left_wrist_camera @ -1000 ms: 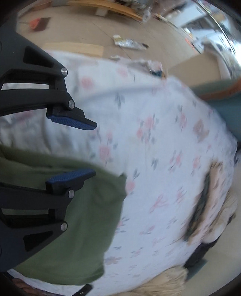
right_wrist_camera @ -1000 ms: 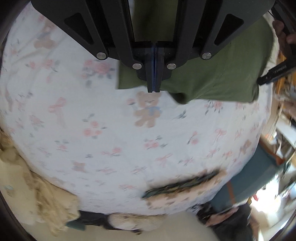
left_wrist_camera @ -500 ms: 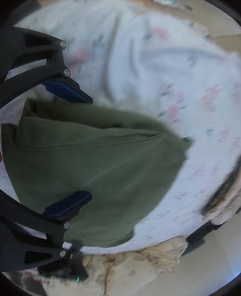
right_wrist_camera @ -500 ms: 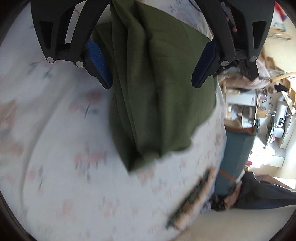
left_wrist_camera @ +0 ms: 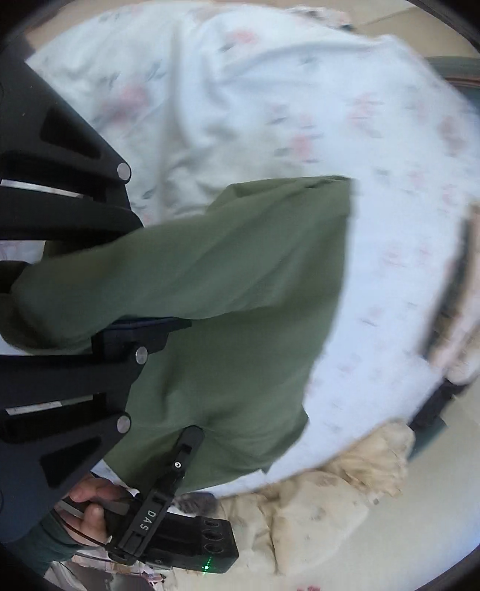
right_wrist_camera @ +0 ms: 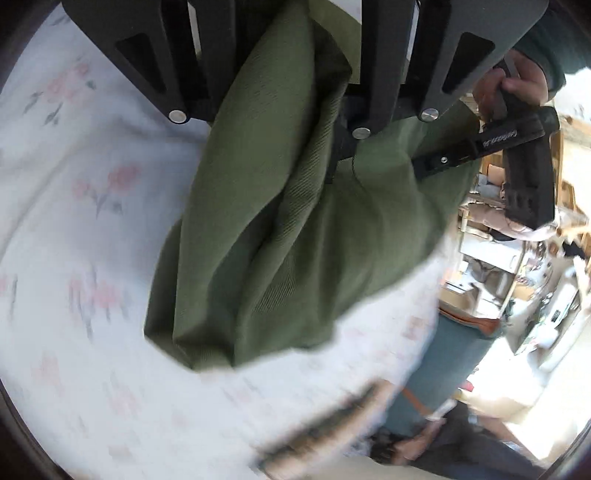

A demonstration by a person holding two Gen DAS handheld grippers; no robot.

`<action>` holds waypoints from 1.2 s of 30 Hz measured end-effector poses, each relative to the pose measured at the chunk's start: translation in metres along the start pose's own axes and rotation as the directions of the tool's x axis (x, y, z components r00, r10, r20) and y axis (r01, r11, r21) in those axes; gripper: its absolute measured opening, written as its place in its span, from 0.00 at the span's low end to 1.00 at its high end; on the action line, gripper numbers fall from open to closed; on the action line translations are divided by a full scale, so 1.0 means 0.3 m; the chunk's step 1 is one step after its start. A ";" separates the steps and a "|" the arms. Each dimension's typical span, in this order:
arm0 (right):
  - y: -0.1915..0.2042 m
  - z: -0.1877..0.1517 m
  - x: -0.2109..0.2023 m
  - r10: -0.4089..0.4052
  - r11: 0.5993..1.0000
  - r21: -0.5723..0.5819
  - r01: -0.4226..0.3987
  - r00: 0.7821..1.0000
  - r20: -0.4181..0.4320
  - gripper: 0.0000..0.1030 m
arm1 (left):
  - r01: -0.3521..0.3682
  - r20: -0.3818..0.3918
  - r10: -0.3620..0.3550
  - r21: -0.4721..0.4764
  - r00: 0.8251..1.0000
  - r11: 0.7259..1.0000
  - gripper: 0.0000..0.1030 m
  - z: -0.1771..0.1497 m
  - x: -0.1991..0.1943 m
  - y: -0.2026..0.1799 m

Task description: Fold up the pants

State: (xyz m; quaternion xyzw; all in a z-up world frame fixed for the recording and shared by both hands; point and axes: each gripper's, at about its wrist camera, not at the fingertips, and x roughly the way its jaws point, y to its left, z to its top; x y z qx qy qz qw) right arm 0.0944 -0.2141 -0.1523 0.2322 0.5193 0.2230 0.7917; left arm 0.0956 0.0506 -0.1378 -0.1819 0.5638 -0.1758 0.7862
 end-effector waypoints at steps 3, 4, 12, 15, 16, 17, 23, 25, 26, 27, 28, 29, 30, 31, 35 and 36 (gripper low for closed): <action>0.059 0.106 -0.040 0.009 0.999 -0.054 -0.006 0.999 0.045 0.17 | 0.003 0.064 -0.007 0.048 0.998 0.999 0.14 0.101 -0.073 -0.059; 0.077 0.162 -0.037 0.014 0.997 -0.077 -0.011 0.999 0.049 0.17 | -0.010 0.087 0.004 0.061 0.996 0.998 0.14 0.161 -0.086 -0.075; 0.207 0.807 0.117 -0.011 0.961 -0.272 0.045 0.992 0.127 0.17 | -0.074 0.251 0.045 0.106 0.967 0.992 0.15 0.793 -0.036 -0.057; 0.211 1.076 0.233 -0.033 0.954 -0.291 0.074 0.989 0.146 0.17 | -0.103 0.293 0.069 0.102 0.954 0.989 0.15 1.026 0.041 -0.029; 0.212 1.144 0.263 -0.049 0.951 -0.295 0.092 0.987 0.152 0.17 | -0.119 0.311 0.083 0.100 0.947 0.988 0.15 1.107 0.075 -0.018; 0.209 1.236 0.314 -0.062 0.953 -0.284 0.103 0.987 0.151 0.17 | -0.138 0.321 0.100 0.099 0.942 0.986 0.15 1.171 0.106 -0.010; 0.088 1.510 0.547 -0.171 0.942 -0.272 0.194 0.979 0.107 0.22 | -0.209 0.273 0.191 0.037 0.943 0.977 0.26 1.446 0.329 0.123; 0.038 1.550 0.627 -0.266 0.920 -0.274 0.280 0.960 0.090 0.41 | -0.259 0.246 0.247 0.018 0.937 0.966 0.41 1.480 0.388 0.175; 0.018 1.567 0.640 -0.303 0.908 -0.270 0.321 0.947 0.106 0.58 | -0.272 0.260 0.261 0.007 0.930 0.962 0.56 1.487 0.387 0.195; -0.007 1.583 0.633 -0.357 0.885 -0.261 0.385 0.922 0.150 0.66 | -0.289 0.295 0.279 -0.007 0.914 0.957 0.65 1.488 0.370 0.225; -0.027 1.591 0.614 -0.375 0.876 -0.251 0.413 0.908 0.186 0.75 | -0.312 0.316 0.302 -0.020 0.899 0.950 0.78 1.484 0.351 0.249; -0.054 1.600 0.591 -0.376 0.877 -0.234 0.419 0.903 0.205 0.76 | -0.331 0.336 0.324 -0.037 0.884 0.943 0.79 1.477 0.332 0.275; -0.067 1.602 0.583 -0.366 0.885 -0.229 0.404 0.911 0.193 0.76 | -0.323 0.345 0.319 -0.046 0.883 0.945 0.79 1.468 0.315 0.301; -0.073 1.594 0.575 -0.358 0.889 -0.237 0.392 0.917 0.174 0.76 | -0.307 0.336 0.303 -0.045 0.892 0.951 0.79 1.463 0.309 0.322; 0.016 1.520 0.458 -0.379 0.812 -0.324 0.485 0.861 0.340 0.75 | -0.361 0.449 0.337 -0.034 0.828 0.932 0.77 1.411 0.215 0.289; 0.033 1.504 0.433 -0.356 0.811 -0.330 0.483 0.855 0.377 0.75 | -0.353 0.509 0.312 -0.016 0.803 0.935 0.77 1.393 0.181 0.259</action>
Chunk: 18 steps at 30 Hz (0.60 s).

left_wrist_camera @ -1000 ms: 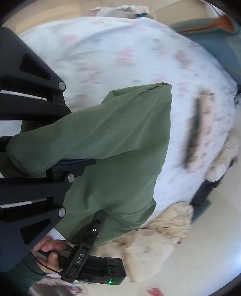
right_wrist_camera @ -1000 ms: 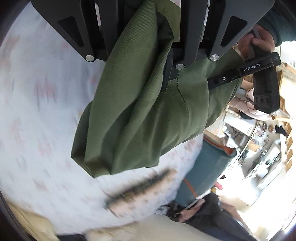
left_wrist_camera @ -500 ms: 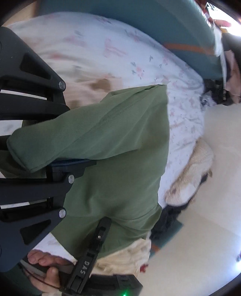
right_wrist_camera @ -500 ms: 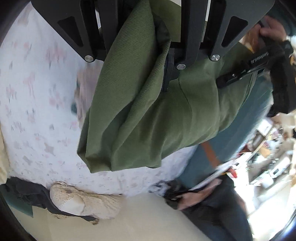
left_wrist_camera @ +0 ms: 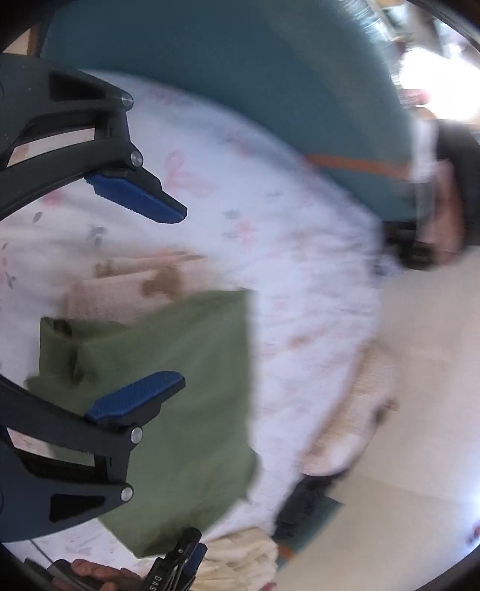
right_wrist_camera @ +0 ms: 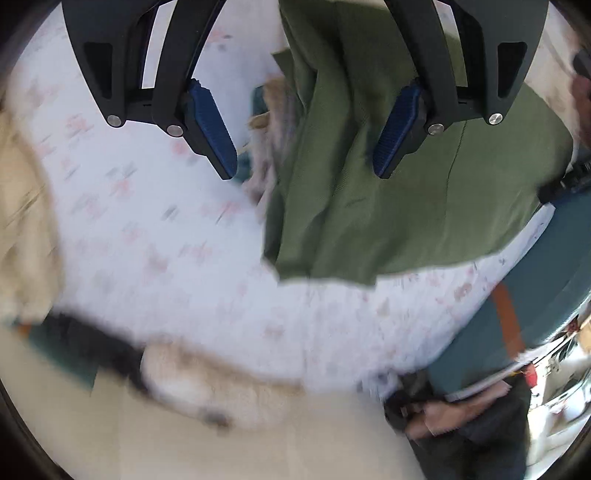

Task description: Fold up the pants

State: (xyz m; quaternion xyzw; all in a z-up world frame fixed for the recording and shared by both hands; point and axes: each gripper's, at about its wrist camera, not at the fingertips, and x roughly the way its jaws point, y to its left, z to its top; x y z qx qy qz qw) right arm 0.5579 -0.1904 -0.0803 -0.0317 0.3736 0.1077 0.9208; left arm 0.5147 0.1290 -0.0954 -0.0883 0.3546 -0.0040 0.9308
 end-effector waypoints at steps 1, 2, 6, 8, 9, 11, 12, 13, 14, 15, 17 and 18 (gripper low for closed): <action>0.013 0.005 -0.043 0.027 1.000 -0.012 -0.027 0.999 0.045 0.75 | 0.029 0.054 -0.030 0.013 0.998 0.999 0.77 0.006 -0.037 -0.023; 0.029 0.015 -0.064 0.038 0.999 -0.028 -0.036 0.997 0.072 0.70 | 0.059 0.083 -0.062 0.028 0.995 0.998 0.77 0.010 -0.060 -0.047; 0.105 0.061 -0.028 0.094 0.995 -0.049 -0.092 0.994 0.051 0.33 | 0.121 0.052 -0.127 0.100 0.991 0.988 0.57 0.018 -0.022 -0.188; 0.130 0.053 0.049 0.077 0.997 -0.027 -0.076 0.997 0.023 0.31 | 0.097 0.032 -0.102 0.124 0.994 0.987 0.48 -0.021 0.038 -0.234; 0.127 0.031 0.094 0.057 0.998 -0.019 -0.057 0.998 -0.015 0.31 | 0.057 0.004 -0.058 0.137 0.998 0.989 0.47 -0.054 0.093 -0.247; 0.098 -0.045 0.180 0.072 0.996 0.060 -0.067 0.995 -0.074 0.29 | 0.054 -0.067 -0.046 0.116 0.997 0.992 0.39 -0.120 0.160 -0.238; 0.089 -0.070 0.208 0.081 0.994 0.077 -0.074 0.993 -0.091 0.29 | 0.059 -0.082 -0.050 0.111 0.995 0.992 0.39 -0.154 0.187 -0.230; 0.079 -0.111 0.226 0.093 0.992 0.091 -0.084 0.991 -0.092 0.28 | 0.062 -0.056 -0.055 0.133 0.997 0.989 0.39 -0.186 0.192 -0.232; 0.070 -0.150 0.227 0.095 0.992 0.090 -0.090 0.994 -0.056 0.28 | 0.059 -0.015 -0.057 0.159 0.998 0.985 0.39 -0.214 0.187 -0.237; 0.062 -0.169 0.229 0.095 0.992 0.084 -0.092 0.995 -0.035 0.28 | 0.069 -0.006 -0.068 0.149 0.998 0.986 0.39 -0.229 0.189 -0.233; 0.031 -0.209 0.238 0.115 0.988 0.101 -0.115 0.993 0.005 0.25 | 0.118 -0.005 -0.118 0.093 0.993 0.989 0.39 -0.237 0.195 -0.200; 0.022 -0.220 0.246 0.116 0.988 0.098 -0.116 0.993 0.010 0.24 | 0.129 0.000 -0.130 0.116 0.991 0.985 0.39 -0.248 0.201 -0.198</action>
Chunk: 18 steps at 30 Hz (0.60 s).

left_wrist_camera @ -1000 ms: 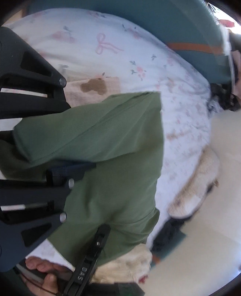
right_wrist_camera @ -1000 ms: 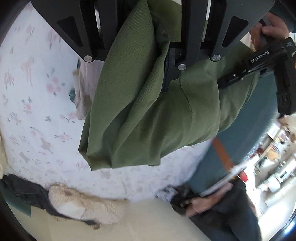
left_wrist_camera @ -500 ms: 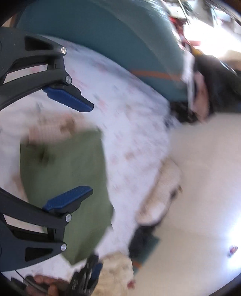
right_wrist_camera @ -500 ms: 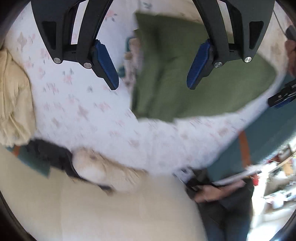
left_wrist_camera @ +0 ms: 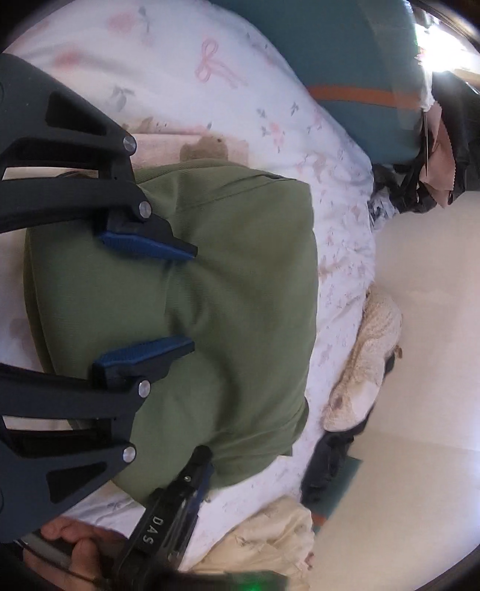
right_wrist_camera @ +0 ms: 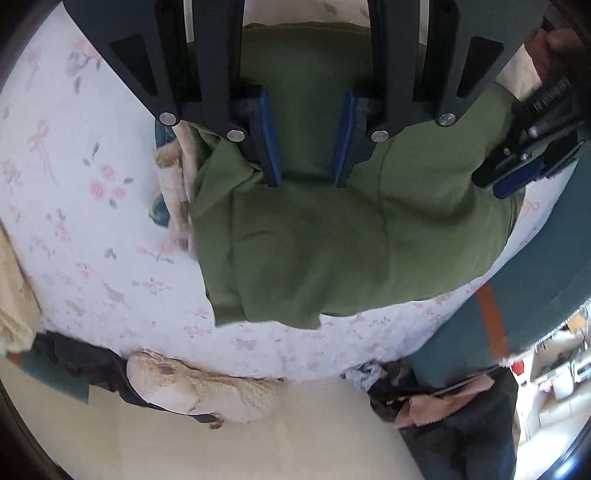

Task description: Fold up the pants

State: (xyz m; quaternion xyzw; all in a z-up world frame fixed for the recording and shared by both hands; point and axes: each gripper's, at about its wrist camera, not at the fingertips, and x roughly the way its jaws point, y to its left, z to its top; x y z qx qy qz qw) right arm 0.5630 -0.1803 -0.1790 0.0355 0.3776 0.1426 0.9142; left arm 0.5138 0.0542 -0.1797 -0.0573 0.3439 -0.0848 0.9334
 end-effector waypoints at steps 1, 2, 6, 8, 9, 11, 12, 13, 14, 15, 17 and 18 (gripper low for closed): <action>0.001 -0.007 0.003 -0.002 1.000 -0.009 0.002 1.000 0.001 0.23 | -0.012 0.007 0.012 0.038 1.000 0.999 0.39 -0.007 -0.003 -0.013; 0.000 -0.013 -0.001 -0.002 1.000 -0.013 0.003 1.000 0.008 0.23 | -0.018 0.016 0.017 0.059 1.000 0.998 0.39 -0.015 -0.008 -0.020; 0.010 -0.033 -0.005 -0.033 0.999 -0.018 0.033 0.999 0.013 0.23 | -0.058 0.003 0.058 0.077 0.998 0.995 0.39 -0.014 -0.004 -0.034; 0.029 0.017 -0.004 -0.065 0.997 -0.037 0.063 0.997 -0.046 0.23 | -0.119 -0.014 0.122 0.127 0.992 0.985 0.39 0.015 -0.016 -0.075; 0.031 0.035 -0.010 -0.064 0.998 -0.028 0.062 0.996 -0.069 0.24 | -0.127 -0.023 0.131 0.125 0.991 0.984 0.39 0.033 -0.030 -0.082; 0.033 0.081 -0.062 -0.055 0.998 -0.011 0.054 0.995 -0.088 0.30 | -0.136 -0.032 0.140 0.093 0.990 0.986 0.47 0.055 -0.076 -0.086; 0.036 0.097 -0.100 -0.044 0.999 -0.006 0.043 0.996 -0.076 0.31 | -0.142 -0.030 0.145 0.093 0.989 0.985 0.49 0.055 -0.100 -0.091; 0.039 0.105 -0.139 -0.025 1.000 0.003 0.025 0.998 -0.060 0.40 | -0.137 -0.030 0.140 0.093 0.990 0.986 0.55 0.053 -0.128 -0.095; 0.041 0.112 -0.180 -0.005 1.000 0.013 0.005 0.999 -0.051 0.55 | -0.126 -0.035 0.130 0.092 0.991 0.988 0.61 0.050 -0.152 -0.095; 0.043 0.109 -0.210 0.002 1.000 0.018 -0.001 0.999 -0.045 0.61 | -0.121 -0.042 0.125 0.091 0.991 0.988 0.63 0.045 -0.182 -0.102; 0.055 0.105 -0.281 0.016 1.000 0.024 -0.015 1.000 -0.019 0.65 | -0.117 -0.041 0.121 0.088 0.992 0.989 0.64 0.042 -0.242 -0.115; 0.063 0.098 -0.322 0.025 0.999 0.026 -0.025 1.000 -0.011 0.65 | -0.113 -0.039 0.117 0.085 0.992 0.990 0.65 0.039 -0.276 -0.123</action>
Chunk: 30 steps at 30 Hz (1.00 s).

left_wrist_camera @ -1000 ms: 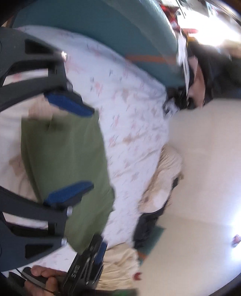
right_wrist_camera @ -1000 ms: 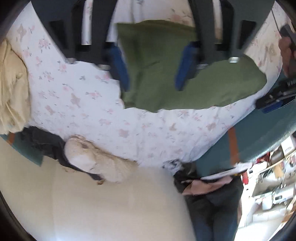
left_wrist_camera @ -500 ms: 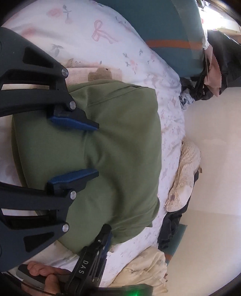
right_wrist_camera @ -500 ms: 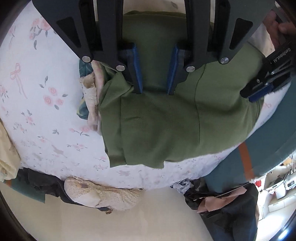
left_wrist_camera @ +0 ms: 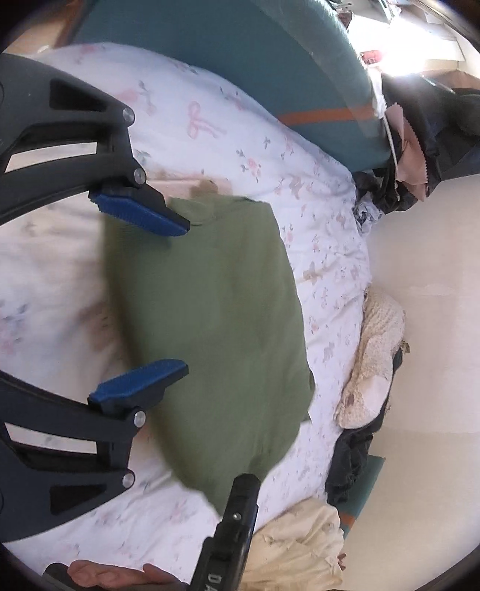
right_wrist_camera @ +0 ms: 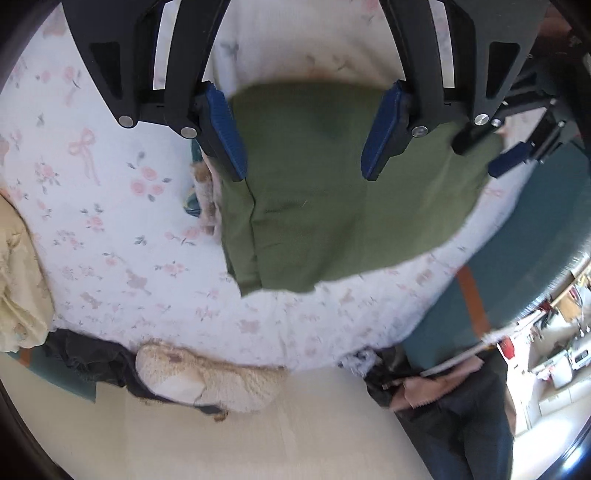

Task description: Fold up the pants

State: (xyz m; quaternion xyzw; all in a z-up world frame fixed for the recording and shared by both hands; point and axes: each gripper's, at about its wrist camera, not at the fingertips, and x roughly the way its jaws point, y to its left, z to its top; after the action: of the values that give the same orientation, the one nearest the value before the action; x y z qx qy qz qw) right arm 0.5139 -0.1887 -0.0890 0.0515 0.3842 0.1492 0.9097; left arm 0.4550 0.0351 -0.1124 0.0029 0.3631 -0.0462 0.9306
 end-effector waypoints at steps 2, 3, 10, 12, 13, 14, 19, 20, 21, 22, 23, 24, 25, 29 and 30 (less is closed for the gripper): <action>0.021 -0.026 -0.093 0.020 1.000 0.004 -0.020 1.000 0.011 0.67 | 0.017 -0.002 -0.017 -0.017 1.000 1.000 0.69 -0.009 -0.075 -0.002; 0.028 -0.036 -0.124 0.023 1.000 0.005 -0.024 1.000 0.013 0.69 | 0.023 -0.004 -0.023 -0.023 1.000 0.999 0.70 -0.016 -0.114 -0.005; 0.097 -0.207 -0.530 0.011 0.998 0.053 -0.015 0.996 0.084 0.90 | 0.024 0.045 -0.021 -0.061 0.999 0.998 0.74 -0.121 -0.508 -0.017; 0.118 -0.259 -0.625 0.006 0.999 0.045 -0.010 0.996 0.087 0.94 | 0.038 0.067 -0.033 -0.081 0.997 0.996 0.74 -0.161 -0.627 -0.022; 0.134 -0.299 -0.702 -0.001 0.999 0.036 -0.002 0.995 0.096 0.96 | 0.033 0.094 -0.025 -0.082 0.995 0.996 0.77 -0.182 -0.702 -0.033; 0.149 -0.329 -0.762 -0.011 0.999 0.032 0.008 0.994 0.109 0.97 | 0.029 0.111 -0.020 -0.079 0.994 0.996 0.87 -0.200 -0.760 -0.042; 0.233 -0.451 -1.047 -0.040 0.999 0.008 0.039 0.983 0.179 0.97 | 0.038 0.149 -0.021 -0.111 0.989 0.993 0.99 -0.310 -1.048 -0.084; 0.248 -0.473 -1.096 -0.045 0.999 0.009 0.044 0.981 0.191 0.98 | 0.035 0.148 -0.018 -0.115 0.989 0.993 0.99 -0.323 -1.084 -0.090; 0.263 -0.496 -1.145 -0.043 0.999 0.010 0.042 0.979 0.198 0.98 | 0.027 0.153 -0.008 -0.120 0.988 0.992 0.99 -0.341 -1.129 -0.097; 0.277 -0.520 -1.188 -0.050 0.999 0.006 0.050 0.978 0.201 1.00 | 0.012 0.159 0.007 -0.117 0.987 0.993 0.99 -0.362 -1.181 -0.106; 0.291 -0.541 -1.227 -0.064 0.998 0.003 0.065 0.977 0.205 1.00 | 0.006 0.166 0.013 -0.113 0.986 0.994 0.99 -0.376 -1.221 -0.114; 0.301 -0.565 -1.260 -0.068 0.998 0.003 0.069 0.975 0.211 1.00 | 0.001 0.182 0.018 -0.107 0.983 0.994 0.99 -0.390 -1.265 -0.120; 0.310 -0.588 -1.291 -0.070 0.998 0.004 0.070 0.974 0.217 1.00 | -0.015 0.197 0.033 -0.091 0.980 0.996 0.99 -0.408 -1.309 -0.130; 0.344 -0.707 -1.401 -0.089 0.996 -0.001 0.092 0.967 0.240 1.00 | -0.066 0.228 0.074 -0.041 0.971 0.997 0.99 -0.502 -1.441 -0.149; 0.348 -0.740 -1.417 -0.093 0.995 -0.005 0.097 0.967 0.238 1.00 | -0.071 0.231 0.076 -0.029 0.970 0.997 0.99 -0.546 -1.470 -0.143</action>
State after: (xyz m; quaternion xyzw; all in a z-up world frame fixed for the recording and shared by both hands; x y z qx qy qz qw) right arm 0.0504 -0.2264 0.0681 0.0430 0.2731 0.1016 0.9556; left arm 0.0177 0.0358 0.0665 0.0013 0.2523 -0.0079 0.9676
